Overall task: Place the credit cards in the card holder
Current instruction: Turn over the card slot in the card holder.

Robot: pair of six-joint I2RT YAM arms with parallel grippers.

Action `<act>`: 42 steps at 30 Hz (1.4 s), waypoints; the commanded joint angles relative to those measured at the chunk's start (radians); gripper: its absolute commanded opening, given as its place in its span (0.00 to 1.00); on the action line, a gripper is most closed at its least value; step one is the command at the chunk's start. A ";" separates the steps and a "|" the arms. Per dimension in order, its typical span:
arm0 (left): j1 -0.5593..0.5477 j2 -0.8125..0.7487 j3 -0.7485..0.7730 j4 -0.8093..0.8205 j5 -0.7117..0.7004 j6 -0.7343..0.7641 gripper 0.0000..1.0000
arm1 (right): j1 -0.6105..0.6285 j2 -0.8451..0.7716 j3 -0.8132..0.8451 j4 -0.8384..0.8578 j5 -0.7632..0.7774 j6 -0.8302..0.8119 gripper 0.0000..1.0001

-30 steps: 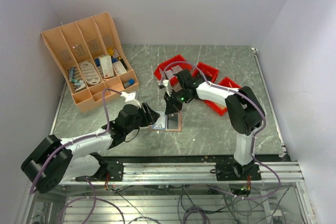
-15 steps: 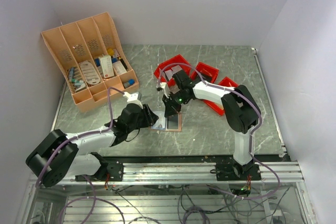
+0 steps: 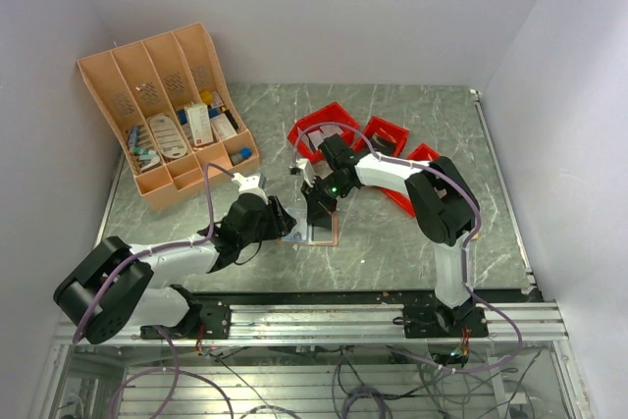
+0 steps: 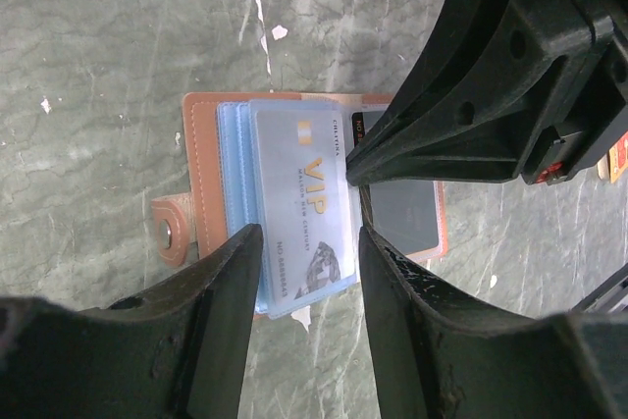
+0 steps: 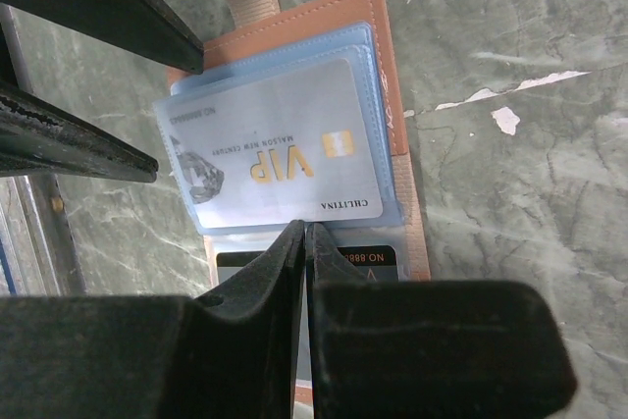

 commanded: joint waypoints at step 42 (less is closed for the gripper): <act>0.008 0.061 0.041 0.173 0.170 -0.021 0.48 | -0.010 -0.058 0.044 -0.043 -0.021 -0.007 0.21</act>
